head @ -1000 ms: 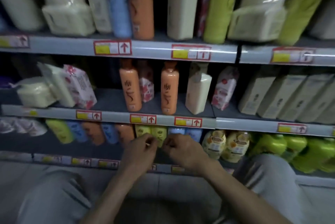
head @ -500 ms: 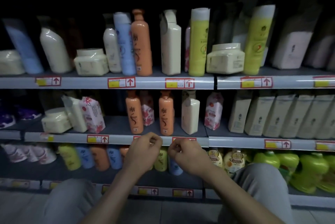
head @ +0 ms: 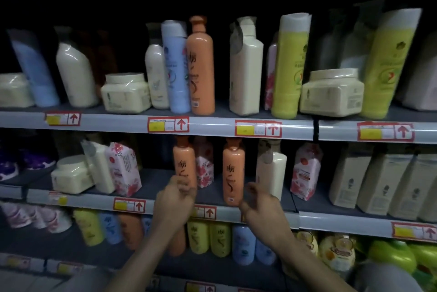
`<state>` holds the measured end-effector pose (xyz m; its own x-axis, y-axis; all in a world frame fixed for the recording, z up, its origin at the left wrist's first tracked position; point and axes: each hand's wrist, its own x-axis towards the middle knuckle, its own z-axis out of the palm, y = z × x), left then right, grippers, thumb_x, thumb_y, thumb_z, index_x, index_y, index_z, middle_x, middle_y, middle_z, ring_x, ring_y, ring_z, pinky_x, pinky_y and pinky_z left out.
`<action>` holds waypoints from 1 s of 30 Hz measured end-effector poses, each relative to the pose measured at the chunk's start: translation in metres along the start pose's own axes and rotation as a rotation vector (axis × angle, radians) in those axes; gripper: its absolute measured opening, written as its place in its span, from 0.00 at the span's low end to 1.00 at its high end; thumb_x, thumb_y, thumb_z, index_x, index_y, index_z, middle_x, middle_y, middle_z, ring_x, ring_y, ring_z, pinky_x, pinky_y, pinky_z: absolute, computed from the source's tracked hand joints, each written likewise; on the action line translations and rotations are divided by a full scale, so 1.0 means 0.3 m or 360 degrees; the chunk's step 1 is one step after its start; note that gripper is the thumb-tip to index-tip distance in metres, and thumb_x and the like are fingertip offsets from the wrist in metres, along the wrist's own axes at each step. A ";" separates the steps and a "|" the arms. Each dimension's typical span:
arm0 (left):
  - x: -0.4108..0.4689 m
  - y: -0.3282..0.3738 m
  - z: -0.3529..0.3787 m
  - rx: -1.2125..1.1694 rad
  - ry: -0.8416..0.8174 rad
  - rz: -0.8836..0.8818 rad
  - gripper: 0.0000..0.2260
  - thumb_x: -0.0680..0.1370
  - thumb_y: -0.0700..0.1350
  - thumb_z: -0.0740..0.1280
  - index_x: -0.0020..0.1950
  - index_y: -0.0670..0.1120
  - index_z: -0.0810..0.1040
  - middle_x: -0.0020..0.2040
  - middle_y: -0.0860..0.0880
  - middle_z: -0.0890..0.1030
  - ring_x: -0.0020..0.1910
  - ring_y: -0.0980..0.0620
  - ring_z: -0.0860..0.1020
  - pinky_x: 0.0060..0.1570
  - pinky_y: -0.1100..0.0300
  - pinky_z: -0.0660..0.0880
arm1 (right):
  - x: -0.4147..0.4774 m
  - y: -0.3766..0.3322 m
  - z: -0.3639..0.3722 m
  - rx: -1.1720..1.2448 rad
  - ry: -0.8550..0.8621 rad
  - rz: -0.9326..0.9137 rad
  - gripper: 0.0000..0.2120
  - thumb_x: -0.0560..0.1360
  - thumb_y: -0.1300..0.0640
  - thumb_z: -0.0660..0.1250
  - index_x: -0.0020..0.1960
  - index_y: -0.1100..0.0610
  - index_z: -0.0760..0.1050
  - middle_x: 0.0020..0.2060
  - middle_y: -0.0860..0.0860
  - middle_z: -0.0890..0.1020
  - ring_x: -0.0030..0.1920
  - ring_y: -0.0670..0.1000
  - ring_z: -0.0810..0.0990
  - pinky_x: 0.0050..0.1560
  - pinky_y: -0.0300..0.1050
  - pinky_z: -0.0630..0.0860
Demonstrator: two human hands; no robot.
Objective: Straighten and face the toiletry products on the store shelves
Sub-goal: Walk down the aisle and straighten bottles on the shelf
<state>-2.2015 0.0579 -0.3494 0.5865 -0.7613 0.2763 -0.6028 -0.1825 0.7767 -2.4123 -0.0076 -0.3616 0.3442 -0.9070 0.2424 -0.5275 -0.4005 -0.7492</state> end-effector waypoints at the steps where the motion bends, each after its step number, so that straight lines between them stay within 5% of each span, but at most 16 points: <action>1: 0.040 -0.020 -0.003 -0.0038 0.0065 -0.0027 0.08 0.76 0.45 0.71 0.50 0.52 0.73 0.43 0.55 0.80 0.47 0.50 0.80 0.45 0.56 0.73 | 0.032 0.011 0.014 -0.0003 0.0029 -0.0019 0.13 0.78 0.53 0.69 0.58 0.45 0.69 0.50 0.46 0.81 0.49 0.47 0.80 0.49 0.43 0.76; 5: 0.183 -0.115 -0.004 -0.0189 0.0196 -0.0105 0.25 0.68 0.45 0.80 0.56 0.51 0.67 0.49 0.47 0.76 0.45 0.48 0.79 0.42 0.52 0.76 | 0.136 0.055 0.088 0.0067 0.0021 -0.0040 0.24 0.73 0.49 0.74 0.63 0.38 0.66 0.56 0.42 0.81 0.56 0.45 0.81 0.57 0.46 0.79; 9: 0.261 -0.177 0.029 -0.0456 -0.0090 -0.0268 0.36 0.65 0.46 0.82 0.65 0.53 0.65 0.60 0.48 0.75 0.54 0.49 0.79 0.55 0.48 0.80 | 0.201 0.087 0.141 0.0041 0.0125 -0.0019 0.27 0.73 0.52 0.77 0.63 0.39 0.65 0.54 0.45 0.82 0.54 0.48 0.82 0.57 0.50 0.80; 14: 0.241 -0.180 0.067 -0.0229 -0.0156 -0.0033 0.34 0.70 0.50 0.79 0.72 0.53 0.67 0.63 0.52 0.76 0.59 0.51 0.78 0.61 0.48 0.78 | 0.220 0.090 0.180 -0.0010 0.0256 0.0022 0.25 0.74 0.48 0.76 0.67 0.53 0.72 0.54 0.50 0.82 0.53 0.53 0.83 0.54 0.53 0.81; 22: 0.242 -0.235 0.058 -0.0171 -0.0119 0.0116 0.19 0.77 0.51 0.72 0.63 0.62 0.67 0.60 0.54 0.76 0.57 0.55 0.78 0.48 0.63 0.78 | 0.240 -0.021 0.326 0.0107 0.0166 -0.0082 0.26 0.72 0.42 0.75 0.66 0.47 0.74 0.54 0.45 0.83 0.51 0.44 0.83 0.53 0.49 0.83; 24: 0.257 -0.266 0.042 -0.0103 -0.0075 0.0111 0.19 0.77 0.53 0.71 0.63 0.64 0.67 0.60 0.55 0.75 0.58 0.54 0.78 0.53 0.55 0.79 | 0.258 -0.047 0.381 0.0163 0.0144 -0.0099 0.27 0.73 0.41 0.75 0.68 0.47 0.73 0.54 0.44 0.83 0.52 0.44 0.83 0.53 0.49 0.84; 27: 0.289 -0.313 0.007 -0.0050 -0.0014 0.0077 0.21 0.77 0.53 0.71 0.66 0.59 0.68 0.60 0.53 0.76 0.58 0.52 0.78 0.56 0.47 0.80 | 0.284 -0.079 0.463 0.0232 0.0166 -0.0128 0.28 0.70 0.37 0.73 0.66 0.44 0.72 0.54 0.44 0.82 0.52 0.45 0.83 0.52 0.50 0.84; 30: 0.318 -0.346 -0.029 -0.0056 0.0047 0.0057 0.18 0.79 0.47 0.71 0.66 0.52 0.70 0.57 0.52 0.79 0.53 0.56 0.78 0.49 0.61 0.78 | 0.297 -0.112 0.542 0.0264 0.0147 -0.0173 0.31 0.69 0.31 0.68 0.67 0.42 0.71 0.57 0.43 0.82 0.54 0.46 0.83 0.53 0.51 0.84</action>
<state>-2.0783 0.0095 -0.3987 0.5809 -0.7481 0.3207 -0.6048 -0.1330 0.7851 -2.2375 -0.0538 -0.4150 0.3152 -0.8709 0.3770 -0.3534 -0.4764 -0.8051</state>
